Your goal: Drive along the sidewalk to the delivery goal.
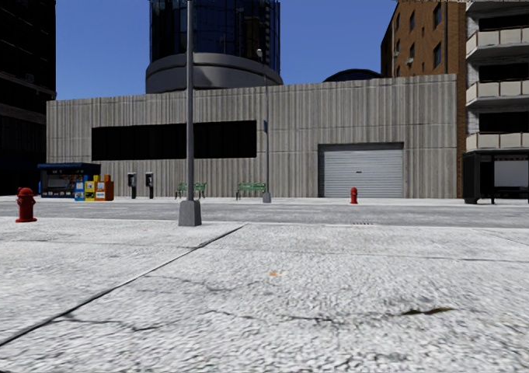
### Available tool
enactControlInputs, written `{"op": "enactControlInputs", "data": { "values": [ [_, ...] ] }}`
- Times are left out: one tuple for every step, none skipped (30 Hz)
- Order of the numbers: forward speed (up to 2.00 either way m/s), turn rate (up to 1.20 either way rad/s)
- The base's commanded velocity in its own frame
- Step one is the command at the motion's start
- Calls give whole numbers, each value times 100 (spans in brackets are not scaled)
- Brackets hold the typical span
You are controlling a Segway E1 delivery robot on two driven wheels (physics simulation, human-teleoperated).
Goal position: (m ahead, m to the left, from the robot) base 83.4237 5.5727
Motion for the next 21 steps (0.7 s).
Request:
{"op": "enactControlInputs", "data": {
  "values": [
    [200, 68],
    [200, 68],
    [200, 68],
    [200, 68],
    [200, 68],
    [200, 68],
    [200, 68],
    [200, 68],
    [200, 68],
    [200, 68],
    [200, 68],
    [200, 68],
    [200, 68],
    [200, 68],
    [200, 68],
    [200, 68],
    [200, 68],
    [200, 68],
    [200, 68],
    [200, 68],
    [200, 68]
  ]
}}
